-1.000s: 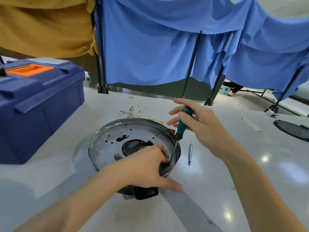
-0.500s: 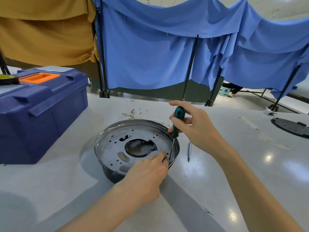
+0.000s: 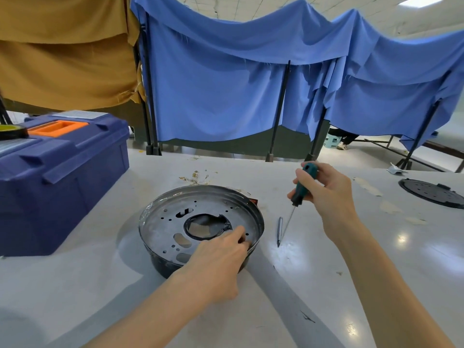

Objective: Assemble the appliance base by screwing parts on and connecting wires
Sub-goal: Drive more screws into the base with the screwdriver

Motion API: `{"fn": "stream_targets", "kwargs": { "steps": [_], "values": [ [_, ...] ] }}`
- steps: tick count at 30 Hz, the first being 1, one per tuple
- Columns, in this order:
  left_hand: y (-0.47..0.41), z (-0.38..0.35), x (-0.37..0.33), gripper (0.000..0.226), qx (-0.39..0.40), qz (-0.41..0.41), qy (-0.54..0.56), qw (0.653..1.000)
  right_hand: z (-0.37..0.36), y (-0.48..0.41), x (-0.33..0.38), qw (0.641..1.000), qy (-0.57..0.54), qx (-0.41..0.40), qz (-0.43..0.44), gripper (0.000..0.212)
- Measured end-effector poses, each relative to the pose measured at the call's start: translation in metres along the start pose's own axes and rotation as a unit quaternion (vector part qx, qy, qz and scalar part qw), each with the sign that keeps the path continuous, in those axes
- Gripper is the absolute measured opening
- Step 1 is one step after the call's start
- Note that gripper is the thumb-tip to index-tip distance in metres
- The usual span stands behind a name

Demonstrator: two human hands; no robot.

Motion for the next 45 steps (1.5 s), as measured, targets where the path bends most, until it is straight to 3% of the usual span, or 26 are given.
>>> {"fn": "stream_targets", "kwargs": {
  "steps": [5, 10, 14, 21, 24, 30, 33, 39, 45],
  "values": [
    [-0.006, 0.013, 0.007, 0.033, 0.0, 0.015, 0.009, 1.0, 0.005, 0.007, -0.031, 0.986, -0.04, 0.032, -0.161, 0.02],
    [-0.024, 0.049, 0.033, 0.036, 0.039, 0.026, 0.101, 0.994, -0.005, 0.026, -0.059, 0.956, -0.056, 0.098, -0.269, 0.005],
    [-0.033, 0.069, 0.05, 0.046, 0.075, 0.04, 0.171, 0.981, -0.01, 0.032, -0.065, 0.943, -0.053, 0.137, -0.3, 0.01],
    [-0.037, 0.071, 0.058, 0.046, 0.084, 0.035, 0.183, 0.979, -0.006, 0.037, -0.062, 0.935, -0.017, 0.204, -0.291, 0.015],
    [-0.038, 0.075, 0.06, 0.049, 0.088, 0.037, 0.185, 0.978, -0.017, 0.04, -0.062, 0.955, 0.028, 0.19, -0.227, 0.032],
    [-0.039, 0.086, 0.061, 0.044, 0.093, 0.038, 0.206, 0.973, -0.043, 0.037, -0.056, 0.979, 0.158, 0.127, 0.016, 0.041],
    [-0.037, 0.093, 0.064, 0.038, 0.096, 0.044, 0.216, 0.971, -0.047, 0.039, -0.059, 0.969, 0.208, 0.097, 0.087, 0.047],
    [-0.03, 0.105, 0.067, 0.048, 0.12, 0.038, 0.209, 0.97, -0.039, 0.04, -0.051, 0.919, 0.282, 0.11, 0.251, 0.099],
    [-0.027, 0.11, 0.069, 0.044, 0.134, 0.028, 0.203, 0.97, -0.03, 0.038, -0.034, 0.89, 0.287, 0.196, 0.294, 0.098]
  ]
}}
Point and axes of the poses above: each hand's wrist, its own y-axis away from the middle knuckle, its own z-axis out of the back of the hand, x = y × z, the point moved 1 cm from there along -y, towards the middle knuckle, and after that the axes turned 7 degrees about -y, right-handed, at the moved point
